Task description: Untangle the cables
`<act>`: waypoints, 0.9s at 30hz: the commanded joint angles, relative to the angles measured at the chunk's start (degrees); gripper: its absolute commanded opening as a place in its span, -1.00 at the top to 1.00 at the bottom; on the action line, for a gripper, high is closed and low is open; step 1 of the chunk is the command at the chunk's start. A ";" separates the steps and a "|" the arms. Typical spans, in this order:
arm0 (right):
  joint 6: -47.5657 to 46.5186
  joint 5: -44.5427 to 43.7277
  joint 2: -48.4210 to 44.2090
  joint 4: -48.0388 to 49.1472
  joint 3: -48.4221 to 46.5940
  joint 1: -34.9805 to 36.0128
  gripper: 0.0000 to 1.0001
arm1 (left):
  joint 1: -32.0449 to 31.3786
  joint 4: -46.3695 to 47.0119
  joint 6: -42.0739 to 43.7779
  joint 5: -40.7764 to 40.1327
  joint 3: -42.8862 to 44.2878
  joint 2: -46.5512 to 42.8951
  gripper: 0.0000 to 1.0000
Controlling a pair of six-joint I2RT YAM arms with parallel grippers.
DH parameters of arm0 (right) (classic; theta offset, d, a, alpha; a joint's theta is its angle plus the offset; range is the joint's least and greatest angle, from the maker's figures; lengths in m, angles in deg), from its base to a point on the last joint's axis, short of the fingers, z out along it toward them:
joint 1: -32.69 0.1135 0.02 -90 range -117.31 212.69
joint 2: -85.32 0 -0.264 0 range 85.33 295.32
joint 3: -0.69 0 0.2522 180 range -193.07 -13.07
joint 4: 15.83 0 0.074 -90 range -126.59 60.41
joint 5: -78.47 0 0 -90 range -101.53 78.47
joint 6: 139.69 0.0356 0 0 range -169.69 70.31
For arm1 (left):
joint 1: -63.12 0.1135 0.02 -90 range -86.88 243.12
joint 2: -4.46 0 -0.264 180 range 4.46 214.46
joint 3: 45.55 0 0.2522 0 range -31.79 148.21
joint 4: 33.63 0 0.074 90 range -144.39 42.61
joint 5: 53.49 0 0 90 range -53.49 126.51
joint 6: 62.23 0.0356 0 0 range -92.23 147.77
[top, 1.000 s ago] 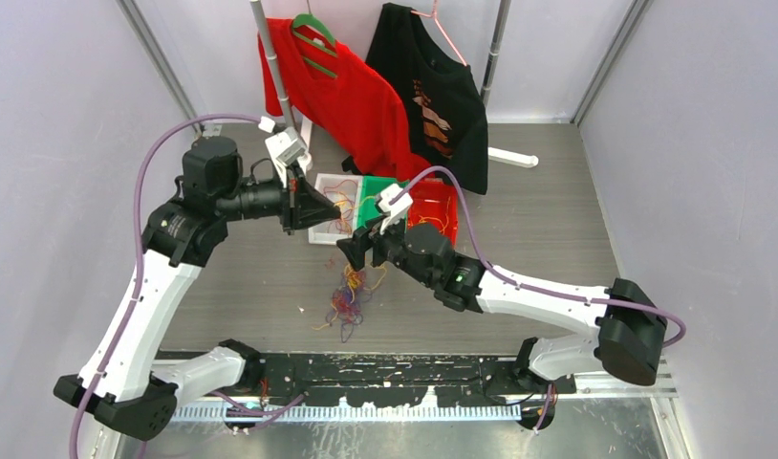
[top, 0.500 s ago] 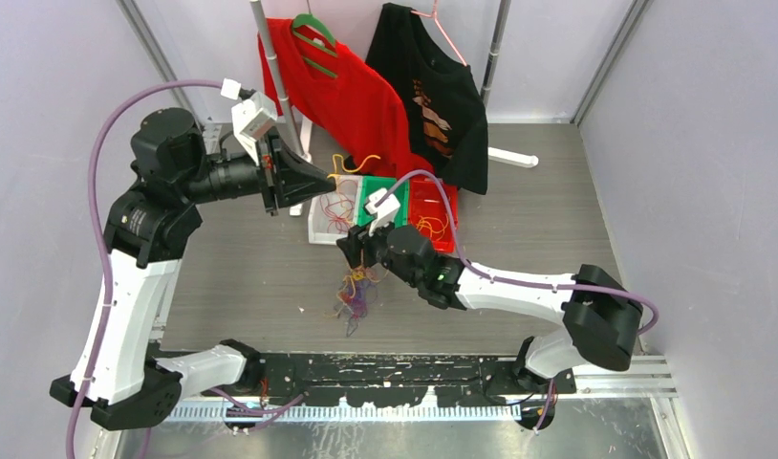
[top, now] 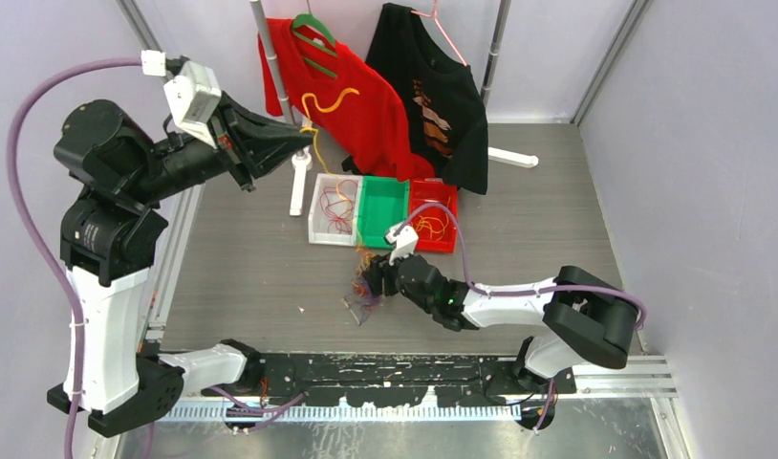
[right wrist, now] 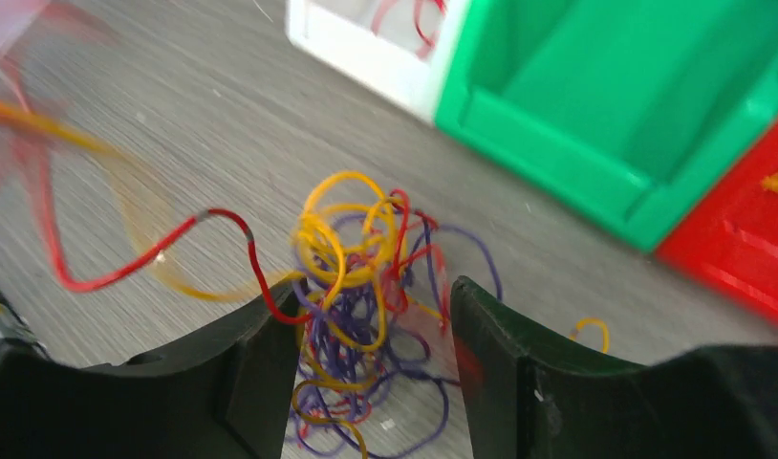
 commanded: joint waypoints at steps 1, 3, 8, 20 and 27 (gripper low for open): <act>3.43 -4.15 -2.70 5.72 3.92 0.94 -0.24 | -0.20 10.13 2.08 -9.71 1.87 -1.18 1.00; 4.22 -4.70 -2.96 6.32 5.61 1.17 -0.24 | -0.22 12.92 2.53 -12.66 1.90 -1.44 1.00; 6.25 -5.86 -2.76 7.57 8.87 2.04 -0.23 | -0.22 19.65 4.55 -20.01 3.11 -1.46 1.00; 7.61 -7.76 -6.70 7.89 13.81 3.66 -0.49 | -0.15 26.35 11.63 -23.54 11.73 2.10 1.00; 2.00 -4.77 -22.14 -4.92 9.37 3.65 -0.63 | -0.23 23.99 10.40 -17.26 6.37 -0.02 1.00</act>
